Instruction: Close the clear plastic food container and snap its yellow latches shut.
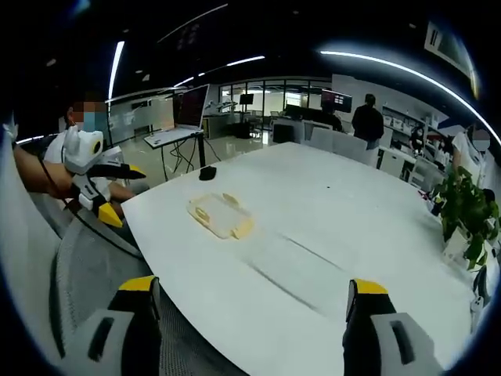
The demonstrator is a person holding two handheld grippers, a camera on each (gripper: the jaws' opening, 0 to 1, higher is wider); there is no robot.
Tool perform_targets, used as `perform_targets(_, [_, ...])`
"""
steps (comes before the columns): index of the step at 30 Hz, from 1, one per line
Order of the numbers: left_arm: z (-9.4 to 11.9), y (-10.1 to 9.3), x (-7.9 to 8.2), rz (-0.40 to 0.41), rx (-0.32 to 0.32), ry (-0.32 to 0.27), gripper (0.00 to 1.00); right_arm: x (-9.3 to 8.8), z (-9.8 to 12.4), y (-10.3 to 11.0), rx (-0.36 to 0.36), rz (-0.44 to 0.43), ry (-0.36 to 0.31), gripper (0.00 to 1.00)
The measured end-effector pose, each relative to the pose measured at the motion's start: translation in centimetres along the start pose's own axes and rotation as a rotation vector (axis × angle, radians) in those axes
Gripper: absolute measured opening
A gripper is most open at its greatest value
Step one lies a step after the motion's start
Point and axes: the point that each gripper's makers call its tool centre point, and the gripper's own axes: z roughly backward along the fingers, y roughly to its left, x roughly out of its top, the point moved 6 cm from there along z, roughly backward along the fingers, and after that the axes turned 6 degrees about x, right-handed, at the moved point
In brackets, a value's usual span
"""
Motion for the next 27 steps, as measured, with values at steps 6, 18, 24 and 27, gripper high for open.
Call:
perform_targets(6, [-0.03,-0.16,0.20,0.002,-0.003,-0.007,0.99,0.00,0.24,-0.23,-0.009,-0.003,-0.007,0.99])
perform_targets(18, [-0.02,-0.20,0.07,-0.002,-0.006,-0.004,0.99,-0.24,0.47,-0.02,-0.013,-0.005,-0.004,0.99])
perform_targets(24, [-0.16,-0.18,-0.21,0.009,-0.011,-0.001,0.99,-0.24,0.47,0.03,-0.016,0.000,-0.005,0.99])
perform_targets(27, [-0.22,-0.11,-0.27,0.010,-0.013,0.000,0.99,-0.26,0.37,0.08,-0.012,0.009,0.002,0.99])
